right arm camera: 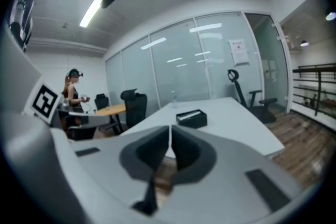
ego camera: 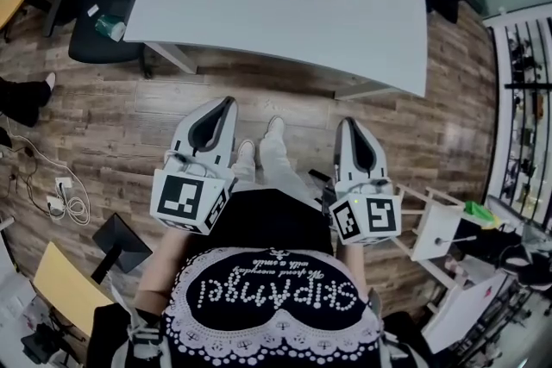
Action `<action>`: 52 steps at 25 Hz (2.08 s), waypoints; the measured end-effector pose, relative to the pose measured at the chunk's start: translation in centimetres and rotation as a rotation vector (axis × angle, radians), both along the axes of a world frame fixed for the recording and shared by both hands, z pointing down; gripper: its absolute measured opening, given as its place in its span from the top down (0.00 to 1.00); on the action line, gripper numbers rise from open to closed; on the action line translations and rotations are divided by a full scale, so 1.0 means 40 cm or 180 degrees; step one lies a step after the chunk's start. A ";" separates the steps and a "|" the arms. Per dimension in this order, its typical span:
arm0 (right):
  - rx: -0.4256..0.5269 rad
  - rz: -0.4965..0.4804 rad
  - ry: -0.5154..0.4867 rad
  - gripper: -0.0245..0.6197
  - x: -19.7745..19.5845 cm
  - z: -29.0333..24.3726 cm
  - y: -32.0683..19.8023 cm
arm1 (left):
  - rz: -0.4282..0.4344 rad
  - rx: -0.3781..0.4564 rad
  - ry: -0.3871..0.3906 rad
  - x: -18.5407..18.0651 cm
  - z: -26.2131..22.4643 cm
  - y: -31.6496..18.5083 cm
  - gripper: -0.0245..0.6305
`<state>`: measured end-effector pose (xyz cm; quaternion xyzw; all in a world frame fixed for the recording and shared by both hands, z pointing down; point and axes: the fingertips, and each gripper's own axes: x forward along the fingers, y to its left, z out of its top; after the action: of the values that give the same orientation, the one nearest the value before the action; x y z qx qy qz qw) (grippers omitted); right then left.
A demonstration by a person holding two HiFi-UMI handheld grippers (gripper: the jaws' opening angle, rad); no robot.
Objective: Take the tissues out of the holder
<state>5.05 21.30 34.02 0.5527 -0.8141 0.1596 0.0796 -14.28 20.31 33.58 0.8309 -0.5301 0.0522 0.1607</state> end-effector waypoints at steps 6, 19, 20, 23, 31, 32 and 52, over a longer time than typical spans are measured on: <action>0.0030 -0.0106 -0.0016 0.91 0.049 -0.004 -0.121 | -0.0088 0.0043 -0.0012 0.051 -0.009 -0.104 0.93; 0.0141 -0.0337 -0.0081 0.91 0.144 -0.023 -0.319 | -0.0317 0.0163 -0.0060 0.153 -0.034 -0.256 0.93; 0.0140 -0.0350 -0.0082 0.91 0.149 -0.022 -0.326 | -0.0334 0.0167 -0.0061 0.157 -0.034 -0.262 0.93; 0.0143 -0.0371 -0.0086 0.91 0.162 -0.021 -0.339 | -0.0372 0.0171 -0.0064 0.167 -0.033 -0.274 0.93; 0.0140 -0.0257 -0.0128 0.91 0.205 -0.014 -0.331 | -0.0354 0.0188 -0.0110 0.186 -0.037 -0.281 0.93; 0.0140 -0.0236 -0.0134 0.91 0.210 -0.013 -0.329 | -0.0348 0.0192 -0.0117 0.187 -0.038 -0.282 0.93; -0.0133 -0.0019 -0.0203 0.91 0.195 0.019 -0.452 | -0.0155 0.0084 -0.0125 0.161 -0.012 -0.455 0.93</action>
<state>12.84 3.21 34.79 0.5431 -0.8144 0.1938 0.0655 -7.83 2.11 33.11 0.8186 -0.5539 0.0577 0.1405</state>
